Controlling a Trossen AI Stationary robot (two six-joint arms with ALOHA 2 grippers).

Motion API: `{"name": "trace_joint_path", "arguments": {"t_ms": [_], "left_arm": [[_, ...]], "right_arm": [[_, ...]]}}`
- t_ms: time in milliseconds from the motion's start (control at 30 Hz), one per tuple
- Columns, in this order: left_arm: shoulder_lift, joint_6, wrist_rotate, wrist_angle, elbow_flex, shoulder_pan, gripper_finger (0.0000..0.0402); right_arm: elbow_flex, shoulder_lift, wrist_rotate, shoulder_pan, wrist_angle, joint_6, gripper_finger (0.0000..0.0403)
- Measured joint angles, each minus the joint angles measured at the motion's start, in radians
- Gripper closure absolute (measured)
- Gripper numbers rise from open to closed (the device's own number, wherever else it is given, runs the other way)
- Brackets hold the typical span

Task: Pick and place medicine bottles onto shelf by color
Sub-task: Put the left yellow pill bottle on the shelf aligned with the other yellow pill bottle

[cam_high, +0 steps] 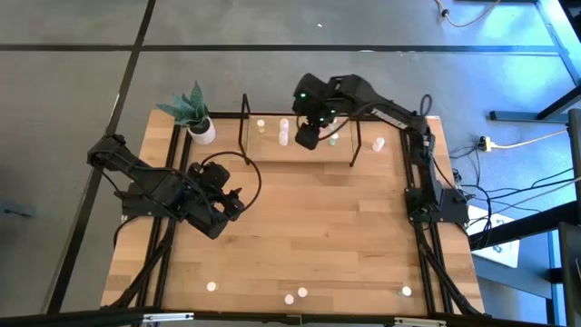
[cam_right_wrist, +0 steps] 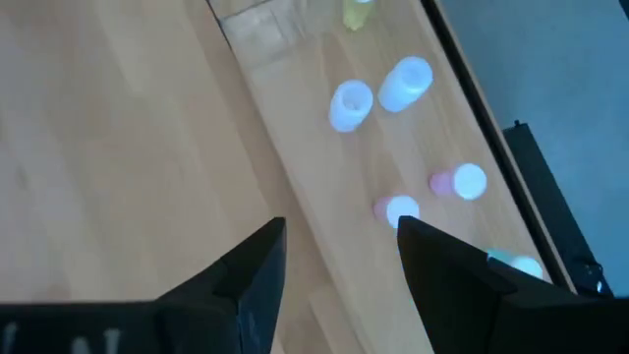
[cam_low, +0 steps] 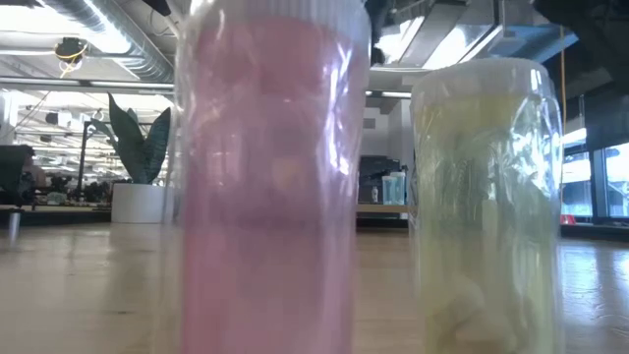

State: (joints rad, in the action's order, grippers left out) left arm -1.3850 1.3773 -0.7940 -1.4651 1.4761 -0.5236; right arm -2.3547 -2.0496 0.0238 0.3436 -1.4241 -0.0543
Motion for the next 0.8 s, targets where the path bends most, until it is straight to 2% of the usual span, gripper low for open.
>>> {"name": "trace_joint_path", "arguments": {"t_ms": [233,633,800], "left_arm": [[0.000,0.000,0.000,0.000,0.000,0.000,0.0145],[0.000,0.000,0.000,0.002,0.000,0.000,0.0145],[0.000,-0.017,-0.004,0.062,0.000,-0.002,0.0145]], "right_arm": [[0.000,0.117,0.000,-0.103,-0.033,-0.046,0.0205],[0.001,0.213,0.008,-0.449,-0.083,-0.047,0.0205],[0.004,0.232,0.008,-0.560,-0.101,-0.041,0.0205]]}}
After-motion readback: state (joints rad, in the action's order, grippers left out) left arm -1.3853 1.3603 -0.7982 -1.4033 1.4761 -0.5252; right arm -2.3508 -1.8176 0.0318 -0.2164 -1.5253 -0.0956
